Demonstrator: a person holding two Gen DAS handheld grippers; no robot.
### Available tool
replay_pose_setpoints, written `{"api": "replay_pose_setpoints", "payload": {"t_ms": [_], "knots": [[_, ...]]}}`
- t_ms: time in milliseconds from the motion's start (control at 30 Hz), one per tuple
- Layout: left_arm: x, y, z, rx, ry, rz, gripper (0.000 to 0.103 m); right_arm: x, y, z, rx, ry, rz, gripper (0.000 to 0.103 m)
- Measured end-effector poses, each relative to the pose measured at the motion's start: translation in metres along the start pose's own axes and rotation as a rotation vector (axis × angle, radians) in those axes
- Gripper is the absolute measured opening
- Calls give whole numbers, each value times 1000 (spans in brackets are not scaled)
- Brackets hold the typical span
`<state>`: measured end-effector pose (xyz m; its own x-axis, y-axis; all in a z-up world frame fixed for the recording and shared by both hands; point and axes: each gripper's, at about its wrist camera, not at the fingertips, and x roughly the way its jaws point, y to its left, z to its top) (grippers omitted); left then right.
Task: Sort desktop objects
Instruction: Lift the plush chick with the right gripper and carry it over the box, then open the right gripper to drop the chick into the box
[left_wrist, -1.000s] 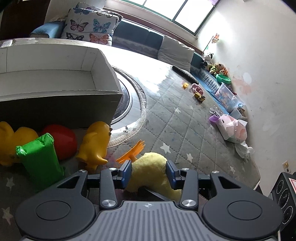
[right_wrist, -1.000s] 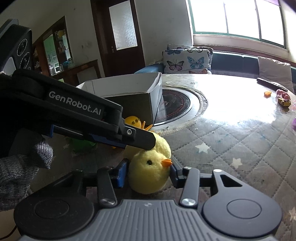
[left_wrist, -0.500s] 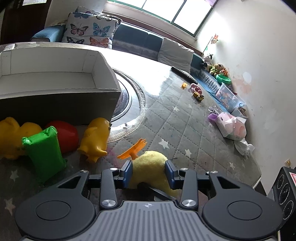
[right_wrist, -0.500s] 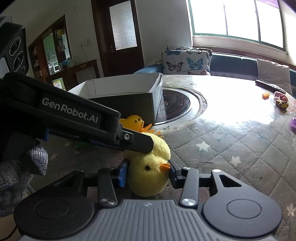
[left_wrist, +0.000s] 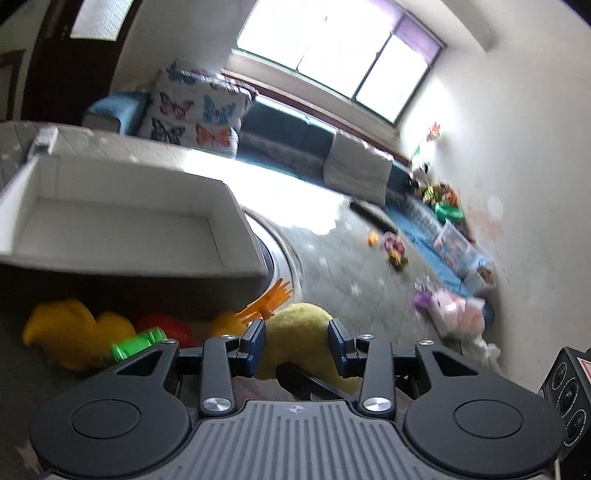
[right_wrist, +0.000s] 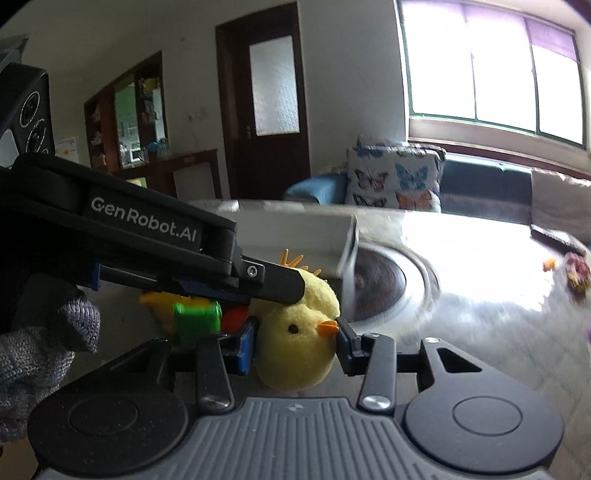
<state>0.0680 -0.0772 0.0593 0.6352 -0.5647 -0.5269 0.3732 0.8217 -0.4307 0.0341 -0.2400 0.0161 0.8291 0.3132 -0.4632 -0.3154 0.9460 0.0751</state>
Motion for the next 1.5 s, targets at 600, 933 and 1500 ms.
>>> {"api": "replay_pose_setpoints", "payload": {"t_ms": [600, 933, 1500], "knots": [[49, 76, 83, -140, -70, 53, 39, 106, 7, 68, -80, -9, 53, 42], [94, 110, 84, -200, 19, 83, 38, 158, 10, 68, -106, 71, 46, 35], [81, 116, 73, -229, 22, 108, 38, 151, 8, 52, -79, 87, 25, 38]]}}
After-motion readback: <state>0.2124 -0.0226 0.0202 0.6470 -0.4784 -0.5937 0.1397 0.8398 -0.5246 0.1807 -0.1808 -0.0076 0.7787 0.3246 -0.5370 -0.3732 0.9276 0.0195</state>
